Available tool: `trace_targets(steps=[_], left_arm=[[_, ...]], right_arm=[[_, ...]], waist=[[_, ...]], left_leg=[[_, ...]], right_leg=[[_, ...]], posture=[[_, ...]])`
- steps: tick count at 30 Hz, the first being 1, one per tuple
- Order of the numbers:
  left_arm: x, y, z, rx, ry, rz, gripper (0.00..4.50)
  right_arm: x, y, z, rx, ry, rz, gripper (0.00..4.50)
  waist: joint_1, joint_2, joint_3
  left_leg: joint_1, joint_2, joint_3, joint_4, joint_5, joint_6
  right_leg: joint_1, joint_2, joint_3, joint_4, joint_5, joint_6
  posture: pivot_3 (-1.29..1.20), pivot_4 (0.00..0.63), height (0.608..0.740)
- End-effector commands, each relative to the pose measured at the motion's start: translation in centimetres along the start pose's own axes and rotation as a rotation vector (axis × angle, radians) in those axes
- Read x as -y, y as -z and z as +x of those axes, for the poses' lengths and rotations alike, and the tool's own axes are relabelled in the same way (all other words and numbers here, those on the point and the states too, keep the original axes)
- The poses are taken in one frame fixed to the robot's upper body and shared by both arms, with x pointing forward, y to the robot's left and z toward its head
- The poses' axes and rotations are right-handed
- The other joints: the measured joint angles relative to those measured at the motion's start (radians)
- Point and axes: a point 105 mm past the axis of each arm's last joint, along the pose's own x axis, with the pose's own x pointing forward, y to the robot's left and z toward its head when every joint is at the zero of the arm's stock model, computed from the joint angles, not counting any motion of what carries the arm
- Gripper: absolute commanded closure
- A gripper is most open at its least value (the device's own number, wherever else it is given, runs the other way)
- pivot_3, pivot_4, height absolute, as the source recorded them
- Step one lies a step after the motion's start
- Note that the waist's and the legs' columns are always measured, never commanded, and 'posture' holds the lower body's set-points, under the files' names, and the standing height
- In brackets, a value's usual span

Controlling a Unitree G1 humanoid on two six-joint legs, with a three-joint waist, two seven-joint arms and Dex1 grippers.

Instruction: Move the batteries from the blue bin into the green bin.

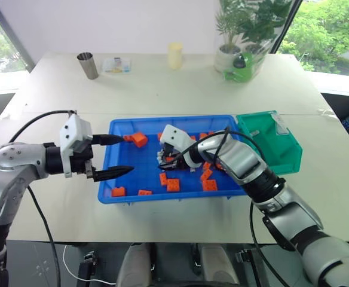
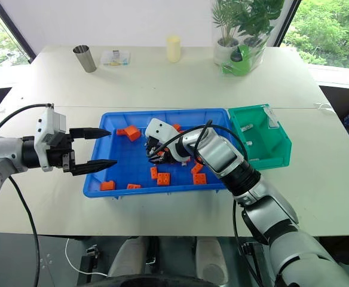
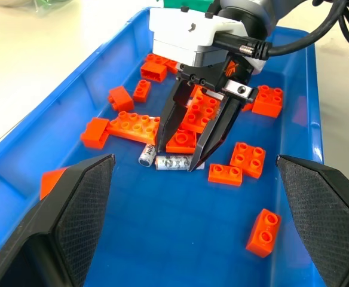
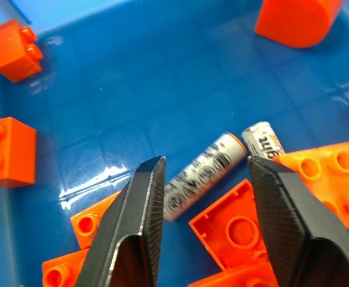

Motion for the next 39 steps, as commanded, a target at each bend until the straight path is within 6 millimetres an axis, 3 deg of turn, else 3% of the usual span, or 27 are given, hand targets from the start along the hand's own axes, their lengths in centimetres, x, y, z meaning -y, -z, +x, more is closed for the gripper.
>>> trace_targets(steps=[1, 10, 13, 14, 16, 18, 22, 26, 27, 30, 33, 36, 39], left_arm=[[-0.2, -0.8, 0.0, 0.018, -0.008, 0.040, 0.00], [-0.2, -0.4, 0.3, -0.003, 0.019, 0.049, 0.00], [-0.2, -0.4, 0.3, -0.006, 0.025, 0.053, 0.00], [-0.2, -0.4, 0.3, -0.002, 0.026, 0.053, 0.00], [-0.2, -0.6, 0.3, 0.005, 0.027, 0.050, 0.00], [-0.1, -0.6, 0.3, 0.008, 0.029, 0.047, 0.00], [0.1, -0.4, 0.6, 0.011, 0.042, 0.042, 0.00], [0.2, -0.4, 1.0, 0.022, 0.054, 0.036, 0.00], [0.2, -0.4, 1.1, 0.025, 0.058, 0.036, 0.00], [0.1, -0.4, 1.6, 0.036, 0.064, 0.037, 0.00], [-0.1, -0.6, 1.8, 0.046, 0.066, 0.041, 0.00], [-0.4, -0.9, 2.0, 0.058, 0.065, 0.050, 0.00], [-0.6, -1.2, 2.1, 0.065, 0.059, 0.056, 0.00]], right_arm=[[-0.3, -0.5, -0.3, 0.022, -0.002, -0.010, 2.27], [-1.5, -0.4, 1.6, 0.011, -0.034, -0.017, 2.27], [-1.0, -0.1, 2.0, 0.002, -0.014, -0.021, 3.10], [-0.9, 0.0, 2.0, 0.001, -0.010, -0.031, 3.72], [-0.8, 0.0, 1.6, 0.004, -0.008, -0.042, 4.46], [-0.8, -0.5, 1.0, 0.022, -0.016, -0.032, 4.44], [-0.3, -3.8, -3.9, 0.143, -0.013, 0.023, 4.44], [2.7, -4.7, -10.8, 0.237, 0.108, 0.125, 4.44], [3.7, -4.2, -12.6, 0.245, 0.164, 0.150, 4.44], [6.9, 0.4, -18.1, 0.183, 0.388, 0.255, 4.44], [8.0, 4.0, -20.9, 0.116, 0.510, 0.314, 4.44], [8.2, 7.4, -21.9, 0.047, 0.579, 0.359, 4.44], [8.4, 9.7, -21.8, -0.004, 0.623, 0.353, 2.97]], waist=[[0.000, 0.000, 0.000], [-0.003, 0.000, 0.000], [-0.002, 0.000, 0.000], [-0.002, 0.000, 0.000], [0.001, -0.001, 0.000], [0.001, -0.001, 0.000], [0.003, -0.001, 0.000], [0.008, -0.001, 0.000], [0.009, -0.001, 0.000], [0.013, -0.002, -0.001], [0.011, -0.002, -0.001], [-0.005, -0.002, 0.000], [-0.005, -0.002, 0.000]], left_leg=[[0.000, 0.000, 0.000, 0.000, 0.000, 0.000], [0.000, 0.000, 0.000, 0.000, 0.000, 0.000], [0.000, 0.000, 0.000, 0.000, 0.000, 0.000], [0.000, 0.000, 0.000, 0.000, 0.000, 0.000], [0.000, 0.000, 0.000, 0.000, 0.000, 0.000], [0.000, 0.000, 0.000, 0.000, 0.000, 0.000], [0.000, 0.000, -0.001, 0.000, 0.000, 0.000], [-0.001, 0.000, -0.001, 0.000, 0.000, 0.000], [0.000, 0.000, -0.001, 0.000, 0.000, 0.000], [-0.001, 0.000, -0.002, 0.000, 0.000, 0.000], [-0.001, 0.000, -0.001, -0.002, 0.000, 0.000], [-0.002, 0.000, 0.001, -0.001, 0.000, 0.001], [-0.001, 0.001, 0.001, -0.002, 0.000, 0.001]], right_leg=[[0.000, 0.000, 0.000, 0.000, 0.000, 0.000], [0.000, 0.000, 0.000, 0.000, 0.000, 0.000], [0.000, 0.001, 0.000, 0.000, 0.000, 0.000], [0.000, 0.001, 0.000, 0.000, 0.000, 0.000], [0.000, 0.000, 0.000, 0.000, 0.000, 0.000], [0.000, 0.000, 0.000, 0.000, 0.000, 0.000], [0.000, 0.000, 0.000, 0.000, 0.000, 0.000], [0.000, 0.000, 0.000, 0.000, 0.000, 0.000], [0.000, -0.001, 0.000, 0.000, 0.000, 0.000], [0.001, -0.001, -0.001, -0.003, -0.001, -0.001], [0.003, -0.001, -0.001, -0.010, -0.001, -0.001], [0.002, 0.000, 0.000, -0.011, 0.000, -0.001], [0.002, 0.002, 0.000, -0.010, 0.000, 0.000]], posture=[[0.00, 0.150, 0.736], [0.00, 0.150, 0.736], [0.00, 0.150, 0.736], [0.00, 0.150, 0.736], [0.00, 0.150, 0.736], [0.00, 0.150, 0.736], [0.00, 0.150, 0.736], [0.00, 0.150, 0.736], [0.00, 0.150, 0.736], [0.00, 0.150, 0.736], [0.00, 0.150, 0.736], [0.00, 0.150, 0.736], [0.00, 0.150, 0.736]])
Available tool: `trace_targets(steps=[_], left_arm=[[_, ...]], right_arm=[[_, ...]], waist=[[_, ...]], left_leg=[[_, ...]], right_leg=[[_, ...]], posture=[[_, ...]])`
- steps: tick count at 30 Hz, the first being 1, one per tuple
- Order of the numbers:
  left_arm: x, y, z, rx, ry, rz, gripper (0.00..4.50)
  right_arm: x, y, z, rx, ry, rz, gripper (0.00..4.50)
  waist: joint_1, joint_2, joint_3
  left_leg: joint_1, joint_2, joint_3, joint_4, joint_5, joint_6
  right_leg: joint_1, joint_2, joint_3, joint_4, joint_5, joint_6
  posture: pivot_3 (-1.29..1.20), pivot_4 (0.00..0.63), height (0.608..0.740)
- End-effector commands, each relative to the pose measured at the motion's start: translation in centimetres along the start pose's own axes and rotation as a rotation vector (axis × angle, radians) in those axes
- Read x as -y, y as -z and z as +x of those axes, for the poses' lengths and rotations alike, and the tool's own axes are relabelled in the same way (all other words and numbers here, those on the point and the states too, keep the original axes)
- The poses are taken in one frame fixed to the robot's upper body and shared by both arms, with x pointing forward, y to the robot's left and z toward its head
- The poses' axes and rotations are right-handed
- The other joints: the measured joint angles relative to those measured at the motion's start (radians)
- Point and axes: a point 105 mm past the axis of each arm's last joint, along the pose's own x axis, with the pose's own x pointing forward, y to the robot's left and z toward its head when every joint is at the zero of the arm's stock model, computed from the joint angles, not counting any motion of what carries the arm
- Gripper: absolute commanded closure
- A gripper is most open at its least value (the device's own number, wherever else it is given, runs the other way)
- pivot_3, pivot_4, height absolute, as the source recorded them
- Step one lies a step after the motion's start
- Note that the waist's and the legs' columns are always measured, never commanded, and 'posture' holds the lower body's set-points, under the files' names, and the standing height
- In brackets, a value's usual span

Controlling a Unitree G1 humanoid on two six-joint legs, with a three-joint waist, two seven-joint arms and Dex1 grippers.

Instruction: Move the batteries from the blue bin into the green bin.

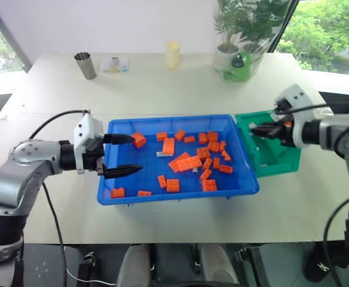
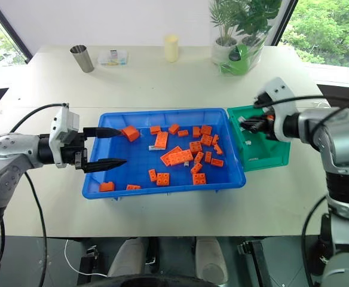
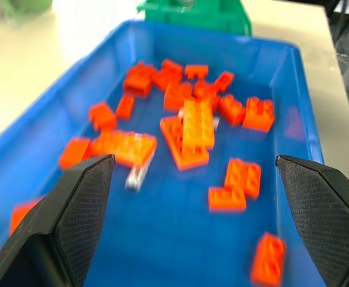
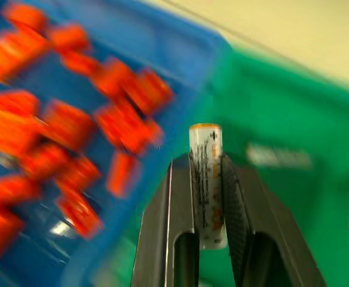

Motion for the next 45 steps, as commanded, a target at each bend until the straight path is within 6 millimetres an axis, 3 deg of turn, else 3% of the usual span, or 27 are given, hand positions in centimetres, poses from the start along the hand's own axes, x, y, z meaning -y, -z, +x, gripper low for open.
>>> trace_targets(steps=[1, 5, 8, 11, 13, 18, 20, 27, 42, 45], left_arm=[[-0.4, -0.6, -0.1, 0.010, -0.014, 0.039, 0.00], [-0.3, -0.7, -0.2, 0.007, -0.020, 0.042, 0.00], [-0.1, -0.9, -0.3, 0.006, -0.029, 0.046, 0.00], [0.2, -1.1, -0.5, 0.011, -0.044, 0.048, 0.00], [0.4, -1.1, -0.5, 0.011, -0.047, 0.047, 0.00], [0.7, -1.0, -0.6, 0.005, -0.056, 0.044, 0.00], [0.8, -1.0, -0.7, 0.003, -0.061, 0.042, 0.00], [1.2, -0.6, -1.4, -0.003, -0.087, 0.032, 0.00], [1.4, -0.6, -1.7, -0.010, -0.100, 0.035, 0.00], [1.4, -0.5, -1.7, -0.010, -0.098, 0.034, 0.00]], right_arm=[[1.1, -0.3, -0.3, 0.047, 0.068, -0.057, 2.47], [1.1, -1.0, 0.2, 0.078, 0.060, -0.111, 0.46], [-0.3, -3.8, 0.8, 0.158, -0.007, -0.155, 0.46], [-4.1, -7.5, 2.4, 0.241, -0.130, -0.134, 0.46], [-6.7, -8.8, 3.4, 0.254, -0.220, -0.096, 0.46], [-13.7, -8.9, 6.3, 0.174, -0.437, 0.008, 0.46], [-15.0, -8.4, 7.2, 0.128, -0.481, 0.046, 0.46], [-16.1, -6.2, 9.5, -0.026, -0.601, 0.325, 0.46], [-16.1, -6.4, 13.7, -0.073, -0.578, 0.591, 0.46], [-16.4, -6.5, 14.0, -0.068, -0.577, 0.605, 1.35]], waist=[[0.001, 0.000, 0.000], [0.005, 0.001, 0.000], [0.003, 0.001, 0.001], [-0.013, 0.000, 0.001], [-0.019, 0.000, 0.001], [-0.008, 0.000, 0.000], [-0.007, 0.000, 0.000], [0.008, 0.000, 0.000], [0.003, 0.000, 0.000], [0.002, 0.000, 0.000]], left_leg=[[0.000, 0.000, 0.000, 0.000, 0.000, 0.000], [0.000, 0.000, 0.000, 0.000, 0.000, 0.000], [0.000, 0.000, 0.000, 0.001, 0.000, 0.000], [0.000, 0.000, 0.000, 0.001, 0.000, 0.000], [0.000, 0.001, -0.001, 0.000, 0.000, 0.000], [-0.001, 0.000, -0.003, 0.000, 0.000, 0.000], [-0.001, 0.000, -0.003, 0.001, 0.000, 0.000], [-0.002, 0.000, -0.003, 0.002, 0.000, 0.000], [-0.001, -0.001, -0.003, 0.001, 0.000, 0.000], [-0.001, -0.001, -0.003, 0.001, 0.000, 0.000]], right_leg=[[0.000, 0.000, 0.000, 0.001, 0.000, 0.000], [0.000, 0.000, 0.000, 0.001, 0.000, 0.000], [0.000, -0.001, 0.001, 0.000, 0.000, 0.000], [0.000, 0.000, 0.001, 0.001, 0.000, 0.000], [0.000, 0.001, 0.001, 0.002, 0.001, 0.001], [-0.002, 0.000, 0.000, 0.008, 0.002, 0.003], [-0.003, -0.001, 0.000, 0.009, 0.002, 0.003], [-0.002, -0.003, 0.000, 0.008, 0.000, 0.000], [-0.002, -0.001, -0.001, 0.009, 0.001, 0.002], [-0.002, -0.001, -0.001, 0.009, 0.001, 0.002]], posture=[[0.00, 0.150, 0.736], [0.00, 0.150, 0.736], [0.00, 0.150, 0.736], [0.00, 0.150, 0.736], [0.00, 0.150, 0.736], [0.00, 0.150, 0.736], [0.00, 0.150, 0.736], [0.00, 0.150, 0.736], [0.00, 0.150, 0.736], [0.00, 0.150, 0.736]])
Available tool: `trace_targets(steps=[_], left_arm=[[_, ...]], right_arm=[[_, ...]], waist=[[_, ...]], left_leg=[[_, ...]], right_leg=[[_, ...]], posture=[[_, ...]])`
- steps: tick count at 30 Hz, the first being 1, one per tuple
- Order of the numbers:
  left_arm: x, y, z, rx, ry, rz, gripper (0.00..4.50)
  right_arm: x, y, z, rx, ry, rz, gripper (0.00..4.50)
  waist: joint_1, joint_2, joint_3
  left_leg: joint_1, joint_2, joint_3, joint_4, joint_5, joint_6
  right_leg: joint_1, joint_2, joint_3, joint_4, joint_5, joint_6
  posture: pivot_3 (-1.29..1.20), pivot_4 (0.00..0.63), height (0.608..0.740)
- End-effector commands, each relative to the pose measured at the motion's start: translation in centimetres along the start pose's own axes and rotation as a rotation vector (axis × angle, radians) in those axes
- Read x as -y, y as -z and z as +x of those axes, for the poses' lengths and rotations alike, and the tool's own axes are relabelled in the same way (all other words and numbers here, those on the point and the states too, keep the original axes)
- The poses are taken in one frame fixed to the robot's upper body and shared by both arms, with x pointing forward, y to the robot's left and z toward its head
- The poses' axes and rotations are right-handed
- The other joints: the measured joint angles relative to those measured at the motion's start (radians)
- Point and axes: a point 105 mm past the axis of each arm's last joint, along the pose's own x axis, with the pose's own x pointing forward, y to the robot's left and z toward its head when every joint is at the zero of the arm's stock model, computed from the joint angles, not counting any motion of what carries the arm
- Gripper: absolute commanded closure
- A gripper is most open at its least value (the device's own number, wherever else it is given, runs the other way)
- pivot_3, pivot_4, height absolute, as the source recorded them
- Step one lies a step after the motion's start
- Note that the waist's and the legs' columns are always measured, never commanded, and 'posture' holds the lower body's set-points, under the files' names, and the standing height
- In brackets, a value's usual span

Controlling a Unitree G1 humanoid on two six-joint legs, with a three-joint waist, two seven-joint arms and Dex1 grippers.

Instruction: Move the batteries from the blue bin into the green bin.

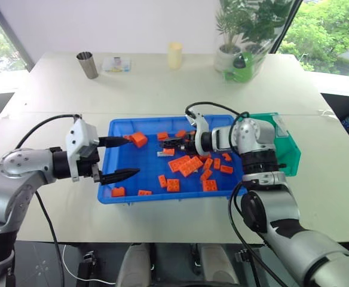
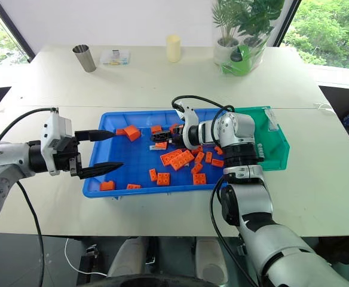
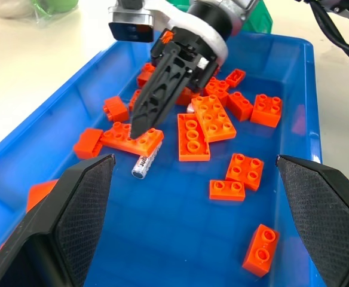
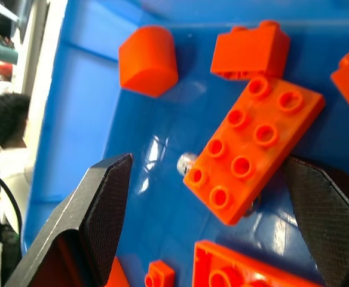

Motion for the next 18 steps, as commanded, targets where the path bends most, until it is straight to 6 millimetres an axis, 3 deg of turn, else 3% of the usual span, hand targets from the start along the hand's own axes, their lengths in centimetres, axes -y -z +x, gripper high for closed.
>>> trace_targets(steps=[1, 6, 11, 18], left_arm=[[0.0, -1.0, -0.4, 0.017, -0.009, 0.039, 0.00], [-0.1, -1.0, -0.4, 0.018, -0.006, 0.041, 0.00], [-0.2, -0.9, -0.4, 0.018, -0.005, 0.040, 0.00], [-0.2, -0.9, -0.2, 0.024, -0.001, 0.041, 0.00]], right_arm=[[-0.7, -0.7, 0.4, 0.029, -0.013, -0.009, 1.87], [-1.9, -0.9, 0.9, 0.033, -0.047, -0.053, 4.33], [-5.8, -1.2, 1.6, 0.054, -0.174, -0.205, 4.45], [-10.2, 2.2, 4.7, -0.038, -0.255, -0.626, 4.45]], waist=[[0.000, 0.000, 0.000], [-0.002, 0.000, 0.000], [-0.006, 0.000, 0.000], [-0.024, 0.000, 0.000]], left_leg=[[0.000, 0.000, 0.000, 0.000, 0.000, 0.000], [0.000, 0.000, 0.000, 0.000, 0.000, 0.000], [0.000, 0.000, 0.000, 0.000, 0.000, 0.000], [0.000, 0.000, -0.001, -0.001, 0.000, 0.000]], right_leg=[[0.000, 0.000, 0.000, 0.000, 0.000, 0.000], [0.000, 0.000, 0.000, 0.000, 0.000, 0.000], [0.000, 0.000, 0.000, 0.000, 0.000, 0.000], [0.000, 0.000, 0.000, 0.000, 0.001, 0.001]], posture=[[0.00, 0.150, 0.736], [0.00, 0.150, 0.736], [0.00, 0.150, 0.736], [0.00, 0.150, 0.736]])
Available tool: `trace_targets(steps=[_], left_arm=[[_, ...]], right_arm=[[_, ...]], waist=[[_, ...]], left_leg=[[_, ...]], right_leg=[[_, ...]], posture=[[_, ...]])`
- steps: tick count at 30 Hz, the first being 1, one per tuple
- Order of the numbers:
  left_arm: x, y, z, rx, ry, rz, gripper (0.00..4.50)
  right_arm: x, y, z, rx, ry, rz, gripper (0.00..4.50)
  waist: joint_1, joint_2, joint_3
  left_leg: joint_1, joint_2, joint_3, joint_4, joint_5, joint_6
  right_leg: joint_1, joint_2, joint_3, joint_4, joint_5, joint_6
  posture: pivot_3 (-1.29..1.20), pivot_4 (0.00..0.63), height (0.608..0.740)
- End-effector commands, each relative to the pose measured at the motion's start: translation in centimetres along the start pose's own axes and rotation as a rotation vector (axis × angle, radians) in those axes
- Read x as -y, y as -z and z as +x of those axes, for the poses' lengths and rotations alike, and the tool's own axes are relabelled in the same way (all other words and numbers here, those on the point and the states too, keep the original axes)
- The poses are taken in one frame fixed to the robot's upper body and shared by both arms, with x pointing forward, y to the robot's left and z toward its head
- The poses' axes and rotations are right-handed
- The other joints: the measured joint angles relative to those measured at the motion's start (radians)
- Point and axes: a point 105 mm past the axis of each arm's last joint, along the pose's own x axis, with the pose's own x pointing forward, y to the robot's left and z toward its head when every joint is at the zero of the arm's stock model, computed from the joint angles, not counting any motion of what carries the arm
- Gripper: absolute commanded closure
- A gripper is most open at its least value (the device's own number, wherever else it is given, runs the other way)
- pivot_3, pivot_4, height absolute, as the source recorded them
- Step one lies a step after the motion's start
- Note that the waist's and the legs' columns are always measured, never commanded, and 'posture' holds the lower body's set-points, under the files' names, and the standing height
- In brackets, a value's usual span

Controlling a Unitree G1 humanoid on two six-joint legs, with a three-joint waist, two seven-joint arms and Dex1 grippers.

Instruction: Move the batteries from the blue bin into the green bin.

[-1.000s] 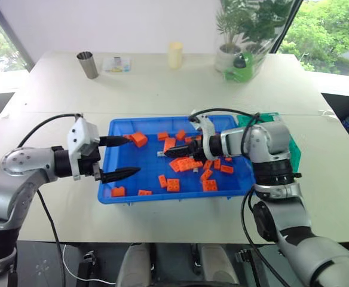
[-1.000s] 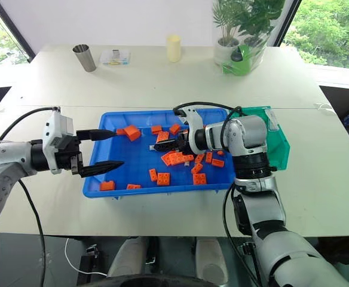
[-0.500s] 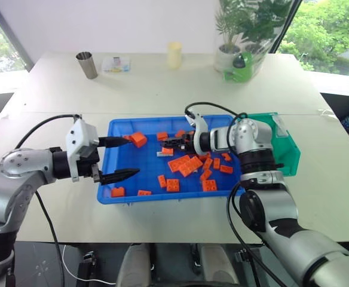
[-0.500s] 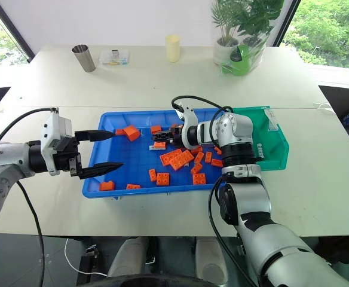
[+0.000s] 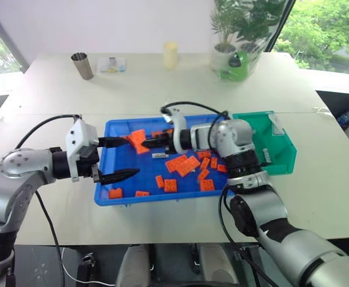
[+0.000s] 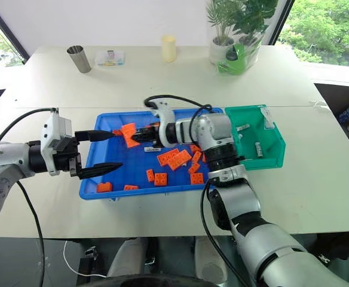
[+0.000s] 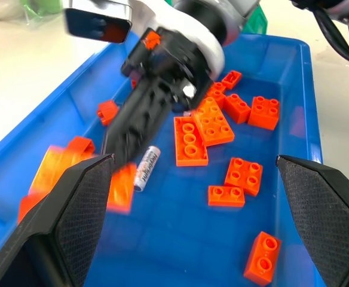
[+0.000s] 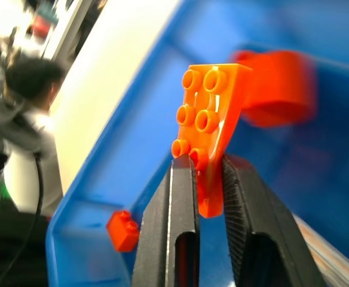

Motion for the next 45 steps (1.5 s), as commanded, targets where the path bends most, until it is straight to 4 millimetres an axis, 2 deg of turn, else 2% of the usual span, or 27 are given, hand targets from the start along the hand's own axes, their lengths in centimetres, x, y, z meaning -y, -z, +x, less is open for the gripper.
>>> trace_targets(steps=[1, 2, 4, 5, 6, 7, 11, 13, 16, 19, 28, 31, 33, 35, 38, 41, 45], left_arm=[[-0.1, -1.0, -0.2, 0.024, -0.005, 0.044, 0.00], [-0.1, -1.0, -0.2, 0.024, -0.005, 0.044, 0.00], [-0.1, -1.0, -0.2, 0.024, -0.005, 0.044, 0.00], [-0.1, -1.0, -0.2, 0.024, -0.005, 0.044, 0.00], [-0.1, -1.0, -0.2, 0.024, -0.005, 0.044, 0.00], [-0.1, -1.0, -0.2, 0.023, -0.006, 0.043, 0.00], [0.0, -0.9, -0.3, 0.018, -0.002, 0.041, 0.00], [0.0, -0.8, -0.3, 0.017, -0.003, 0.042, 0.00], [-0.2, -0.9, -0.3, 0.020, -0.005, 0.043, 0.00], [-0.1, -0.9, 0.0, 0.024, 0.000, 0.044, 0.00], [-0.2, -0.9, 0.0, 0.026, 0.004, 0.047, 0.00], [-0.2, -0.9, 0.0, 0.026, 0.003, 0.047, 0.00], [-0.2, -1.0, 0.1, 0.027, 0.005, 0.047, 0.00], [-0.2, -1.1, 0.1, 0.029, 0.006, 0.047, 0.00], [-0.2, -1.1, 0.3, 0.030, 0.011, 0.047, 0.00], [-0.3, -1.2, 0.5, 0.034, 0.015, 0.045, 0.00], [-0.5, -1.1, 0.8, 0.039, 0.021, 0.044, 0.00]], right_arm=[[-3.0, 0.1, 1.5, -0.033, -0.071, -0.275, 4.45], [-3.1, 0.4, 1.6, -0.046, -0.073, -0.315, 4.45], [-2.9, 0.7, 1.7, -0.070, -0.038, -0.464, 3.38], [-2.7, 0.5, 1.7, -0.074, -0.020, -0.537, 3.04], [-2.5, 0.2, 1.2, -0.076, -0.010, -0.616, 2.50], [-2.4, 0.0, 0.9, -0.076, -0.007, -0.664, 2.50], [-0.9, -1.1, -2.4, -0.116, 0.030, -0.896, 2.50], [0.1, -0.9, -3.3, -0.147, 0.045, -0.930, 2.50], [2.3, 0.5, -4.6, -0.219, 0.076, -0.915, 2.50], [3.4, 1.5, -4.3, -0.242, 0.090, -0.901, 2.50], [5.2, 2.7, -2.6, -0.253, 0.124, -0.861, 2.50], [5.7, 3.0, -2.4, -0.260, 0.128, -0.854, 3.40], [5.7, 3.1, -2.4, -0.262, 0.126, -0.858, 4.38], [5.4, 2.9, -2.6, -0.257, 0.118, -0.866, 4.45], [3.9, 0.7, -3.6, -0.179, 0.104, -0.811, 4.45], [3.0, -2.9, -7.2, -0.059, 0.156, -0.739, 4.45], [4.1, -5.9, -14.4, 0.056, 0.331, -0.629, 4.45]], waist=[[0.000, 0.000, 0.000], [0.000, 0.000, 0.000], [0.002, 0.000, 0.000], [0.003, 0.000, 0.000], [0.004, 0.000, 0.000], [0.004, 0.000, 0.000], [0.004, 0.000, 0.000], [0.003, 0.000, 0.000], [-0.001, 0.000, 0.000], [0.001, 0.000, 0.000], [0.005, 0.000, 0.000], [0.003, -0.001, 0.000], [0.003, -0.001, 0.000], [0.003, -0.001, 0.000], [0.004, 0.000, 0.000], [0.008, 0.000, 0.001], [0.021, 0.000, 0.001]], left_leg=[[0.000, 0.000, 0.000, 0.000, 0.000, 0.000], [0.000, 0.000, 0.000, 0.000, 0.000, 0.000], [0.000, 0.000, 0.000, 0.000, 0.000, 0.000], [0.000, 0.000, 0.000, 0.000, 0.000, 0.000], [0.000, 0.000, 0.000, 0.000, 0.000, 0.000], [0.000, 0.000, 0.000, 0.000, 0.000, 0.000], [0.000, 0.000, 0.000, 0.000, 0.000, 0.000], [0.000, 0.000, 0.000, 0.000, 0.000, 0.000], [0.000, 0.000, 0.001, 0.000, 0.000, 0.000], [0.000, 0.000, 0.001, -0.001, 0.000, 0.000], [0.000, 0.000, 0.001, -0.001, 0.000, -0.001], [0.001, 0.000, 0.001, -0.001, 0.000, -0.001], [0.001, 0.000, 0.001, -0.001, 0.000, -0.001], [0.002, 0.000, 0.001, -0.001, 0.001, -0.001], [0.002, 0.000, 0.001, -0.001, 0.001, -0.001], [0.001, 0.000, 0.000, 0.000, 0.001, -0.001], [0.001, 0.000, 0.000, -0.001, 0.001, -0.001]], right_leg=[[0.000, 0.000, 0.000, 0.000, 0.000, 0.000], [0.000, 0.000, 0.000, 0.000, 0.000, 0.000], [0.000, 0.000, 0.000, 0.000, 0.000, -0.001], [0.000, 0.000, 0.000, 0.000, 0.000, -0.001], [0.000, -0.001, 0.000, 0.000, -0.001, -0.002], [0.000, -0.002, 0.000, 0.000, -0.002, -0.003], [0.000, -0.002, 0.000, -0.001, -0.002, -0.003], [0.000, -0.002, 0.000, -0.001, -0.002, -0.003], [-0.001, 0.000, 0.000, -0.001, -0.002, -0.003], [-0.001, 0.001, 0.000, 0.000, -0.002, -0.003], [-0.001, 0.000, 0.000, 0.000, -0.002, -0.003], [0.000, 0.000, 0.000, 0.000, -0.002, -0.003], [0.000, 0.000, 0.000, 0.000, -0.002, -0.003], [0.001, 0.000, 0.000, 0.000, -0.002, -0.003], [0.001, 0.000, 0.000, 0.000, -0.002, -0.003], [0.000, -0.001, 0.000, 0.001, -0.001, -0.002], [0.000, -0.002, 0.000, 0.000, -0.002, -0.003]], posture=[[0.00, 0.150, 0.736], [0.00, 0.150, 0.736], [0.00, 0.150, 0.736], [0.00, 0.150, 0.736], [0.00, 0.150, 0.736], [0.00, 0.150, 0.736], [0.00, 0.150, 0.736], [0.00, 0.150, 0.736], [0.00, 0.150, 0.736], [0.00, 0.150, 0.736], [0.00, 0.150, 0.736], [0.00, 0.150, 0.736], [0.00, 0.150, 0.736], [0.00, 0.150, 0.736], [0.00, 0.150, 0.736], [0.00, 0.150, 0.736], [0.00, 0.150, 0.736]])
